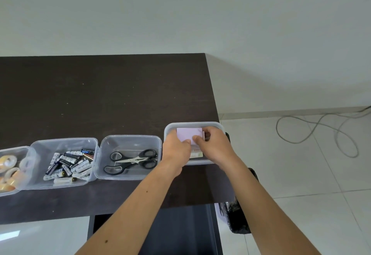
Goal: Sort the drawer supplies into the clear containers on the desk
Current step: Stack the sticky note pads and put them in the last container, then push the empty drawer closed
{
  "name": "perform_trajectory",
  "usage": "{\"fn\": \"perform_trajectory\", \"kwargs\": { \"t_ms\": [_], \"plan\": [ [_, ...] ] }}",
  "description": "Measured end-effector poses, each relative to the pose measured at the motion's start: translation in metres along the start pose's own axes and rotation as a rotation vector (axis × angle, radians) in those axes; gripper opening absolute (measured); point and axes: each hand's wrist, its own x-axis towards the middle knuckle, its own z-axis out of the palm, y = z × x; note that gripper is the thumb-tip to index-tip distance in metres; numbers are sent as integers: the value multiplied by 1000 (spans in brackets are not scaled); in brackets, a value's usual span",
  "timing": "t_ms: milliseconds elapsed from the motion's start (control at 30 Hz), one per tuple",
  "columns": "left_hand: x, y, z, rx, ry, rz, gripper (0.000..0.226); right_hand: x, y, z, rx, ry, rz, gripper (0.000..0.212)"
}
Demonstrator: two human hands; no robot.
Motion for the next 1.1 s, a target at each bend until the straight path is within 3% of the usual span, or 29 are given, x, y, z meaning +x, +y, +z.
{"fn": "perform_trajectory", "kwargs": {
  "t_ms": [167,300,400,500,600,833,967,1100],
  "plan": [
    [2,2,-2,-20,-2,-8,37,2,-2,1,-48,-11,-2,26],
    [0,5,-6,-99,-11,12,36,-4,-7,2,-95,87,-59,19],
    [-9,6,-14,-31,6,100,34,-8,-8,1,-156,190,-129,24],
    [-27,5,-26,6,-33,171,55,-21,-6,-2,-184,224,-196,43],
    [-52,-1,-46,-53,-79,273,71,-44,0,-5,-204,287,-318,45],
    [-109,-70,-94,-186,-57,508,52,-118,31,13,-121,438,-563,39],
    [-142,-141,-115,-219,-50,530,41,-171,61,44,-57,349,-589,30],
    [-173,-218,-131,-140,-51,434,37,-217,102,78,-90,82,-506,31]
  ]
}}
